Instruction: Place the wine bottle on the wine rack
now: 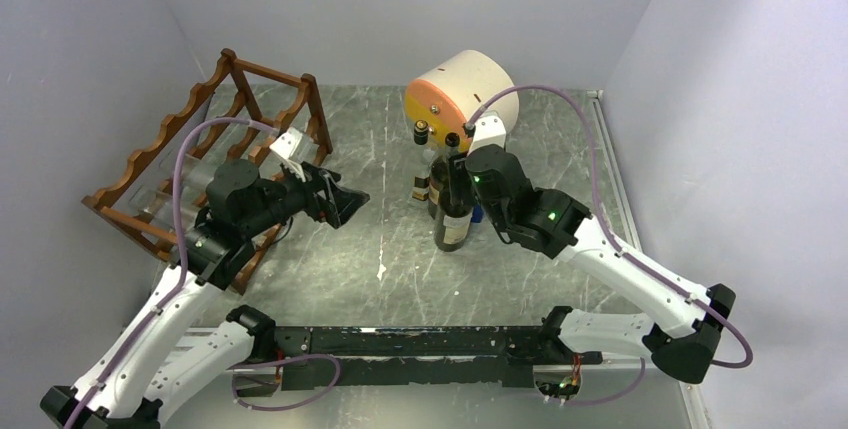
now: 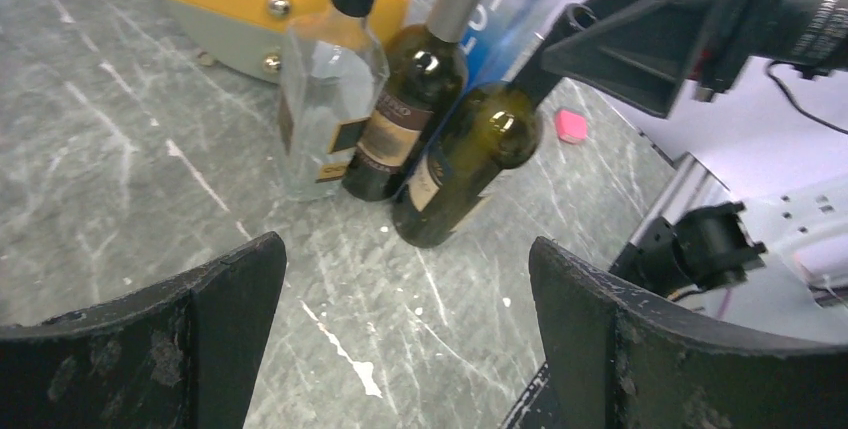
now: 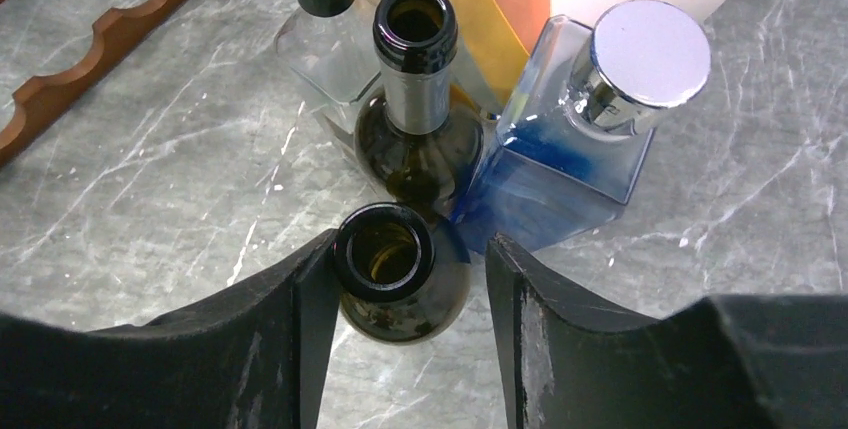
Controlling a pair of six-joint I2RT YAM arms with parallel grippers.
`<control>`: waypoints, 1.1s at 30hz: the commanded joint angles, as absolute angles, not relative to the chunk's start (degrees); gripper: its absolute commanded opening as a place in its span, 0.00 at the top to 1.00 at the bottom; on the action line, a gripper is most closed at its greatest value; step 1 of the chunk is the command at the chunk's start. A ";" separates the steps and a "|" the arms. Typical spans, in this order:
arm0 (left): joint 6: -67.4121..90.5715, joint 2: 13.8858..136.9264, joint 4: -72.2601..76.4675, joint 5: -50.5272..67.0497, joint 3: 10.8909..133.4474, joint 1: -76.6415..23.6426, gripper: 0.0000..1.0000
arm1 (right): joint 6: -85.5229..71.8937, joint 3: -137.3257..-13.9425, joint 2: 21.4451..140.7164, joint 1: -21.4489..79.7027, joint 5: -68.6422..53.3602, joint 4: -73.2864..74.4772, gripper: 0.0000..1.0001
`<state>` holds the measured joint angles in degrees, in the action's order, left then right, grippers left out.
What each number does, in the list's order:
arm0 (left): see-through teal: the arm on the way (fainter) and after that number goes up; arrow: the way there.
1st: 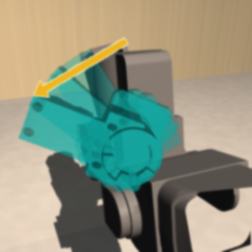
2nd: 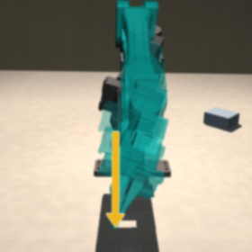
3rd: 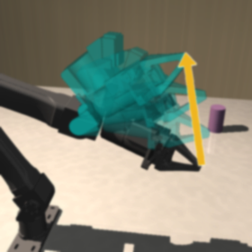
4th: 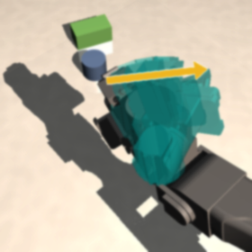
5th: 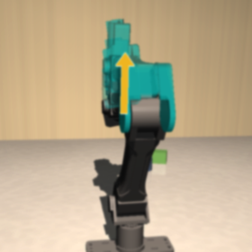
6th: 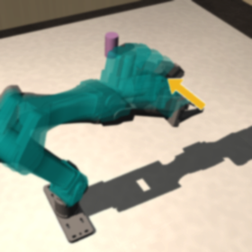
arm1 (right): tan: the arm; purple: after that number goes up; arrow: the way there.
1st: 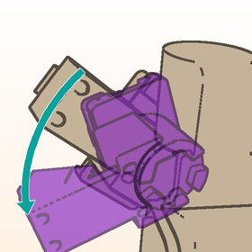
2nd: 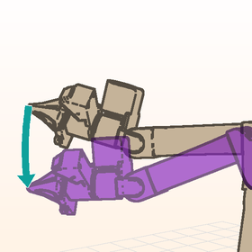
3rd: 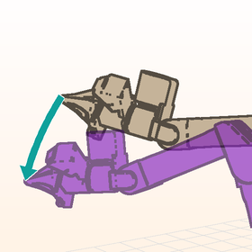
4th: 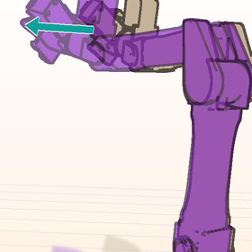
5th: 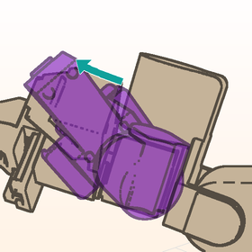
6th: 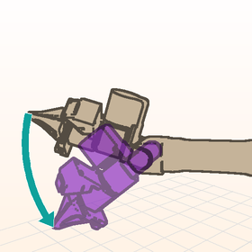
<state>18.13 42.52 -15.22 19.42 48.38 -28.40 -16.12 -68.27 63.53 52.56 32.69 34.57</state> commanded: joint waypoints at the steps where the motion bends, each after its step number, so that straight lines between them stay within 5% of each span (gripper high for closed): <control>1: 19.93 43.65 -9.67 28.59 47.08 -28.74 0.05 | -13.53 -67.10 64.09 51.80 31.33 29.54 0.44; 8: 24.70 45.77 -1.17 34.32 42.37 -29.65 0.05 | -11.38 -65.73 64.89 50.99 29.14 27.89 0.57; 18: 24.70 51.89 13.05 24.73 36.34 -39.55 0.05 | -10.93 -68.44 62.54 50.77 22.31 29.47 0.93; 26: 11.08 64.44 28.55 10.88 34.82 -54.49 0.05 | -12.78 -71.35 58.54 50.67 18.12 31.83 1.00; 33: 5.69 72.38 36.18 5.23 34.19 -57.91 0.05 | -15.63 -75.75 58.32 50.55 13.38 35.17 1.00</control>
<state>10.35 70.89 25.96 10.26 34.28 -57.14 -13.19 -71.44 60.45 50.83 16.95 37.82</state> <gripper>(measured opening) 0.951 0.372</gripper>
